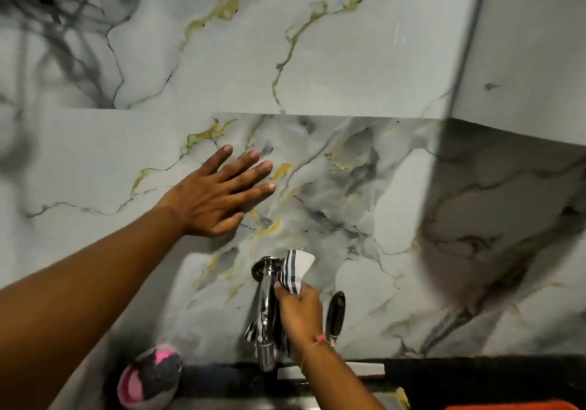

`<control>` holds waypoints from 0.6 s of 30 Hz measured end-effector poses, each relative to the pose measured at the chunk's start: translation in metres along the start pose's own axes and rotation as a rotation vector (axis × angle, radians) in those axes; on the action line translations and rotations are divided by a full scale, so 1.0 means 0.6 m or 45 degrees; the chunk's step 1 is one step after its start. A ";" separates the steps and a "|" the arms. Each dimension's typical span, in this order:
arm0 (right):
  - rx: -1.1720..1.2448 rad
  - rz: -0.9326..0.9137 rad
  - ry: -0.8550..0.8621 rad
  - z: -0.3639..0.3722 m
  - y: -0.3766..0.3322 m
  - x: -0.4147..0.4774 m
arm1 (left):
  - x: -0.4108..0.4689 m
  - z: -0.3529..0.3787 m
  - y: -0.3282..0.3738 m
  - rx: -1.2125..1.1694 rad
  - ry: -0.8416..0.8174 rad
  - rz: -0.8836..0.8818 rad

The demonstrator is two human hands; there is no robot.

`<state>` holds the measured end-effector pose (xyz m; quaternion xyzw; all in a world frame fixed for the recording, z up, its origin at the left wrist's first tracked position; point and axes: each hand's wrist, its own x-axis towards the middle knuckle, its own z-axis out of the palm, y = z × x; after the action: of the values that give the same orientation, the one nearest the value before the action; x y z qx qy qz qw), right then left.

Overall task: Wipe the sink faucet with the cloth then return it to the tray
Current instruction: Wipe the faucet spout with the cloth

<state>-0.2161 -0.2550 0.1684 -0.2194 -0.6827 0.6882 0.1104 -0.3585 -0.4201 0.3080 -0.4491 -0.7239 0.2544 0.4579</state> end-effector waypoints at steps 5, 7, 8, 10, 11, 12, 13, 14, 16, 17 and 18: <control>0.854 0.825 -0.601 0.010 0.035 0.056 | 0.000 0.054 -0.008 0.071 0.206 0.055; 1.062 0.889 -0.721 0.016 0.043 0.071 | -0.003 0.059 -0.009 0.090 0.249 0.068; 1.130 0.899 -0.743 0.020 0.048 0.074 | -0.003 0.057 -0.010 0.082 0.265 0.072; 1.216 0.899 -0.741 0.025 0.051 0.072 | -0.002 0.052 -0.012 0.064 0.278 0.075; 1.203 0.880 -0.715 0.019 0.052 0.070 | 0.000 0.049 -0.011 0.060 0.281 0.076; 1.154 0.823 -0.685 0.012 0.056 0.067 | 0.001 0.048 -0.010 0.055 0.284 0.078; 1.053 0.731 -0.634 0.004 0.060 0.062 | 0.001 0.047 -0.009 0.052 0.285 0.078; 0.933 0.605 -0.577 -0.002 0.061 0.055 | 0.001 0.047 -0.009 0.052 0.287 0.073; 0.572 0.263 -0.360 -0.001 0.046 0.037 | 0.000 0.049 -0.012 0.063 0.297 0.066; 0.269 0.036 -0.228 0.003 0.033 0.026 | 0.000 0.050 -0.012 0.063 0.299 0.065; -0.111 -0.223 -0.134 0.008 0.018 0.016 | 0.001 0.052 -0.012 0.060 0.297 0.065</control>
<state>-0.2255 -0.2555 0.1561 -0.1271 -0.7335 0.6559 0.1246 -0.3891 -0.4216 0.2997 -0.4832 -0.6477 0.2289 0.5428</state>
